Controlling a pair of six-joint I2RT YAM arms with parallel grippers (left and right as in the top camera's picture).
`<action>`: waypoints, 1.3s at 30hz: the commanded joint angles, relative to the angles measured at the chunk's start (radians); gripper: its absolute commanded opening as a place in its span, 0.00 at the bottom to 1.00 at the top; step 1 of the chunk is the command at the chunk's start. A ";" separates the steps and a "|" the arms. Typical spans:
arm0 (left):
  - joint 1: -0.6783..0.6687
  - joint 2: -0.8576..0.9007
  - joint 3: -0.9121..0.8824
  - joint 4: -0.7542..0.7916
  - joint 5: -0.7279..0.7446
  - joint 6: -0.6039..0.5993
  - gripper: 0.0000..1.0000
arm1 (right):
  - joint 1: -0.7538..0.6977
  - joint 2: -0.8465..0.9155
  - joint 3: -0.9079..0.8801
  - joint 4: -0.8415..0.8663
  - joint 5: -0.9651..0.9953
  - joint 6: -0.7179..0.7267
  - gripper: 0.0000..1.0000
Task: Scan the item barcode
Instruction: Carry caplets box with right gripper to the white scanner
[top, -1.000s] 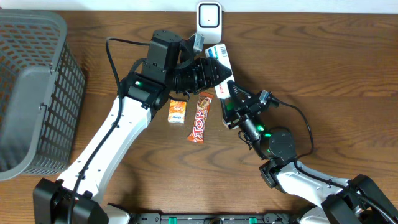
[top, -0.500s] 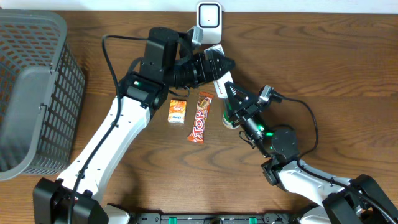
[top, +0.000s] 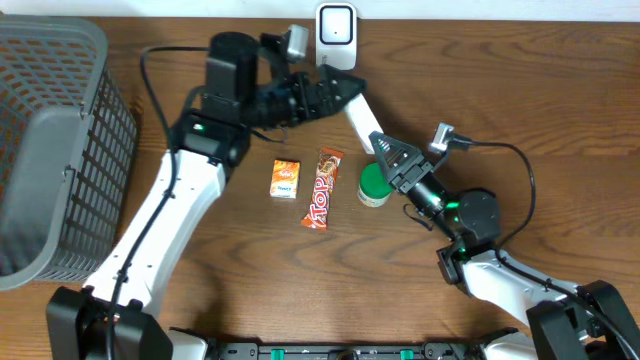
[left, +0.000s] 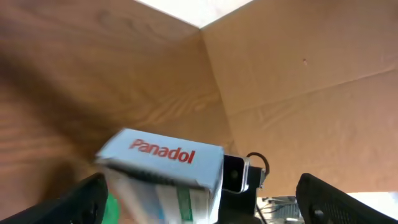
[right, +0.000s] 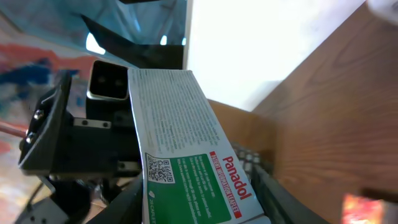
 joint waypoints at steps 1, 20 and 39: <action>0.057 -0.008 0.014 0.002 0.085 0.078 0.97 | -0.039 0.004 -0.004 -0.006 -0.086 -0.135 0.42; 0.143 -0.011 0.014 -0.530 -0.421 0.460 0.98 | -0.151 -0.084 -0.002 -0.040 -0.262 -0.218 0.40; 0.143 -0.010 0.014 -0.661 -0.630 0.473 0.98 | -0.143 -0.080 0.423 -0.838 0.056 -1.071 0.42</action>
